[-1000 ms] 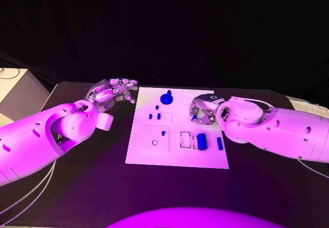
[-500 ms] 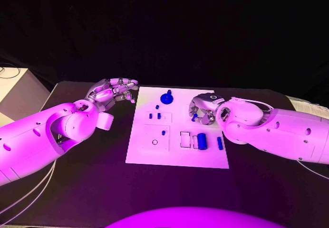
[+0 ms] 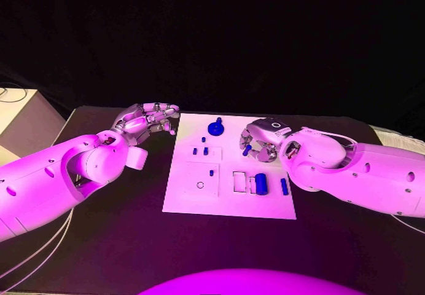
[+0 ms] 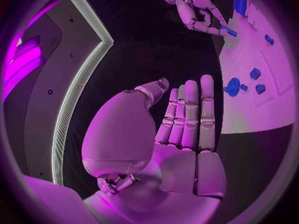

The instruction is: Assemble the parts on the task board

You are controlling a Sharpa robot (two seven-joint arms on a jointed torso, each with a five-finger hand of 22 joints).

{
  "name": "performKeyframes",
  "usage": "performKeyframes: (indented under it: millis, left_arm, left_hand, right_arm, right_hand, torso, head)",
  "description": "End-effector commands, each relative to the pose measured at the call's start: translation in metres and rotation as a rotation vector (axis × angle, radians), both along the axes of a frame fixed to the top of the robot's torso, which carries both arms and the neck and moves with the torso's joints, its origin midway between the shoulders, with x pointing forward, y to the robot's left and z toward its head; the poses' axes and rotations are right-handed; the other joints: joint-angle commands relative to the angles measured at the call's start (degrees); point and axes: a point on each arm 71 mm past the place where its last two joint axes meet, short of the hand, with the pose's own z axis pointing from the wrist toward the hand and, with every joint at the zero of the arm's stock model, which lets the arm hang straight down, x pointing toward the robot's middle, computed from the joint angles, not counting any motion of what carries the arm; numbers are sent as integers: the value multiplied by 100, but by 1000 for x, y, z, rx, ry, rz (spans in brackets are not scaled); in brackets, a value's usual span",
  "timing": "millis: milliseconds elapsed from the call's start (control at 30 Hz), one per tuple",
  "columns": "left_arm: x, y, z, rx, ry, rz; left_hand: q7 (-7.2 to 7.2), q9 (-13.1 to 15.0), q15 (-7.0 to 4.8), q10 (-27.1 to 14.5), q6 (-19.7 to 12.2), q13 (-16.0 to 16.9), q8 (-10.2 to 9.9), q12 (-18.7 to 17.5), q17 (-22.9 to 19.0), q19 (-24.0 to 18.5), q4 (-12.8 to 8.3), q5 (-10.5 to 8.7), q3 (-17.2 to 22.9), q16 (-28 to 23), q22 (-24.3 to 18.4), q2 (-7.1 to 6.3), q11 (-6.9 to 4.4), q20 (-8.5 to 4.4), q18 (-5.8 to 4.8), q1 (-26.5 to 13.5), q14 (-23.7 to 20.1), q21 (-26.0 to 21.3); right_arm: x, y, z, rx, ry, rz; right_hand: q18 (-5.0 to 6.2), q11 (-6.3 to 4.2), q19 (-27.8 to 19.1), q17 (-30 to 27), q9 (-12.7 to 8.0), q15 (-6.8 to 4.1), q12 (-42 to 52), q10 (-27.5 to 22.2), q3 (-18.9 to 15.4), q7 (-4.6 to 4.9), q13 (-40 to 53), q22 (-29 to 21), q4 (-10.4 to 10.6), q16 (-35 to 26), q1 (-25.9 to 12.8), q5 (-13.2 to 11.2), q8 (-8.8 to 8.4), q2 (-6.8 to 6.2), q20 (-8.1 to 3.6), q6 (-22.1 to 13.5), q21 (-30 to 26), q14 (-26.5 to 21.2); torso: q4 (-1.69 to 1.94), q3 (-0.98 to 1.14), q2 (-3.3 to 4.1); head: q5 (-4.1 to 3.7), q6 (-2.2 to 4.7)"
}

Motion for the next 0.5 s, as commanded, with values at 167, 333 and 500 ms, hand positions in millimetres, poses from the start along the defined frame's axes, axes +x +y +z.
performKeyframes:
  millis: [167, 333, 500]
  left_arm:
    - [-1, -4, 0, -12, -3, -21]
    - [-1, -6, 0, -13, -3, -24]
    - [-1, -7, 1, -15, -4, -27]
  left_hand:
    - [9, -8, -6, -26, -32, -6, 16, -28, -5, 52, 32, 5, -6, -18, -5, 54, 1, 4, 77, -9, 33, -28]
    - [8, -11, -5, -30, -36, -8, 18, -30, -4, 56, 48, 5, -11, -19, -11, 58, 1, 6, 77, -18, 34, -37]
    - [8, -11, -5, -30, -36, -8, 18, -30, -4, 56, 48, 5, -11, -19, -11, 58, 1, 6, 77, -18, 34, -37]
  right_arm:
    - [-17, 19, 19, 52, -54, 71]
    - [-27, 39, 21, 72, -50, 125]
    - [-37, 60, 18, 90, -40, 181]
  right_hand:
    - [-116, -261, 144, 20, 17, -48, 151, 552, 35, -1, 362, 447, -26, 32, -99, -38, 25, 32, -43, 65, 50, 126]
    - [-113, -261, 140, 13, 18, -49, 151, 552, 39, 0, 364, 437, -31, 30, -102, -37, 25, 31, -43, 65, 39, 125]
    - [-112, -260, 136, 2, 20, -51, 149, 549, 55, 3, 370, 436, -48, 25, -113, -29, 21, 30, -42, 61, 37, 122]
  torso:
    - [-7, -3, 14]
    - [2, -1, 10]
    - [7, -9, 9]
  head:
    - [46, 12]
    - [115, -10]
    - [147, -32]
